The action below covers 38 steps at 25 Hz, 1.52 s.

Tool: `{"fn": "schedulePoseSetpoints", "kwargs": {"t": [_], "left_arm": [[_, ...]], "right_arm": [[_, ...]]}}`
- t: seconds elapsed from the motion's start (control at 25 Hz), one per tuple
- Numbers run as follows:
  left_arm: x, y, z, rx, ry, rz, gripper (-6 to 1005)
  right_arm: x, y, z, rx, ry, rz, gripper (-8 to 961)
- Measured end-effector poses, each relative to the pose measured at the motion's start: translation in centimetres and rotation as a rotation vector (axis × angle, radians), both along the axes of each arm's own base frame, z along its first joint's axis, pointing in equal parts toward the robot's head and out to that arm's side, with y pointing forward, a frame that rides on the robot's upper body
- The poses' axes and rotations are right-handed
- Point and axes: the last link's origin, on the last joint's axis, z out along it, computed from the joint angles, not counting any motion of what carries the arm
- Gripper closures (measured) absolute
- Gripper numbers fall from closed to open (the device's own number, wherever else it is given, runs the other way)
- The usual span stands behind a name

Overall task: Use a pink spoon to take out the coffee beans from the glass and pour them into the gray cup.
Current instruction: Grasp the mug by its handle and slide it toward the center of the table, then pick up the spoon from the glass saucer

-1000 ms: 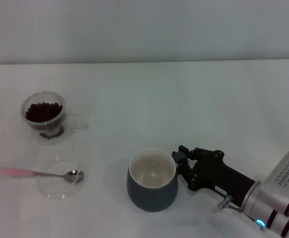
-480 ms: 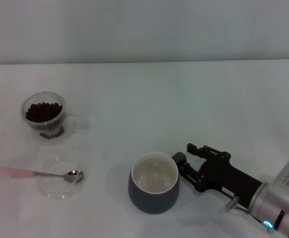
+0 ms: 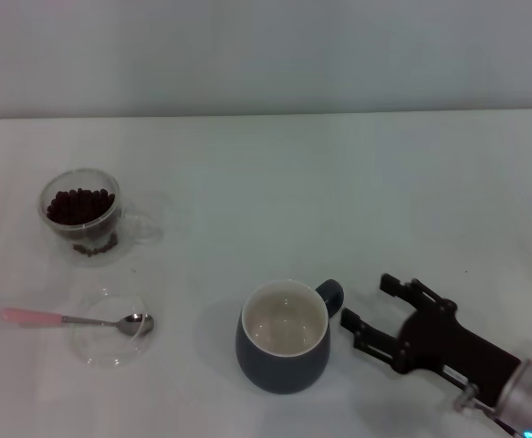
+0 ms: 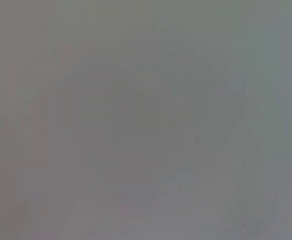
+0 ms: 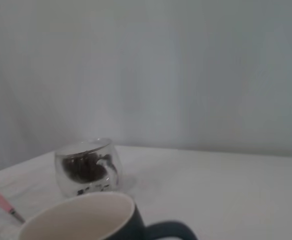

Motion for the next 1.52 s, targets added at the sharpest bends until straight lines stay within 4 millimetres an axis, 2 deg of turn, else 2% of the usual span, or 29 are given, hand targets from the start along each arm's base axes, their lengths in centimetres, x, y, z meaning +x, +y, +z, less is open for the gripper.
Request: {"fn": "schedulePoseSetpoints", "kwargs": {"t": [0.28,0.32,0.36,0.4,0.44,0.48,0.56,0.8,0.88,0.96,1.08,1.2,1.36,1.44,1.52], "left_arm": [[0.0,0.0,0.0,-0.001,0.0,0.0,138],[0.0,0.0,0.0,-0.002,-0.001,0.001,138],[-0.1,-0.1,-0.1,-0.002,-0.001,0.003,138],[-0.2,-0.3,-0.1,-0.002,-0.001,0.008,138],[-0.4,-0.6,-0.1,-0.002,-0.001,0.015,138],[-0.5,-0.8,-0.1,-0.002,-0.001,0.02,138],[-0.7,-1.1,0.0,-0.002,-0.001,0.027,138],[-1.5,-2.5,0.0,-0.002,-0.005,0.06,138],[-2.0,-3.4,0.0,-0.005,-0.046,0.069,138],[-2.4,-4.4,-0.2,-0.024,-0.162,0.063,138],[-3.0,-5.3,-0.7,-0.082,-0.373,0.047,137],[-2.9,-5.6,-1.6,-0.175,-0.514,0.02,137],[-2.6,-5.5,-2.2,-0.228,-0.546,0.004,137],[-1.7,-4.8,-3.7,-0.331,-0.563,-0.008,137],[-1.5,-4.4,-4.4,-0.379,-0.56,-0.005,137]], "right_arm": [[2.6,-1.9,1.7,0.019,0.0,-0.061,99],[3.0,-2.2,2.2,0.035,0.004,-0.072,88],[3.8,-2.7,3.5,0.085,0.024,-0.093,77],[3.8,-2.7,3.5,0.085,0.024,-0.093,77],[4.2,-2.9,5.0,0.164,0.049,-0.107,77],[4.2,-2.9,5.0,0.164,0.049,-0.107,77],[4.5,-2.7,6.5,0.271,0.056,-0.116,77],[5.5,-0.8,10.0,0.545,0.027,-0.183,77],[5.6,0.0,10.9,0.618,0.029,-0.206,77],[5.4,0.8,11.4,0.656,0.033,-0.206,77],[5.0,1.9,11.9,0.676,0.035,-0.19,78],[4.5,2.9,12.0,0.679,0.034,-0.169,78],[3.9,4.1,12.1,0.68,0.032,-0.144,78],[3.5,4.6,12.0,0.677,0.032,-0.136,78],[3.3,5.0,12.0,0.672,0.032,-0.131,78]]}}
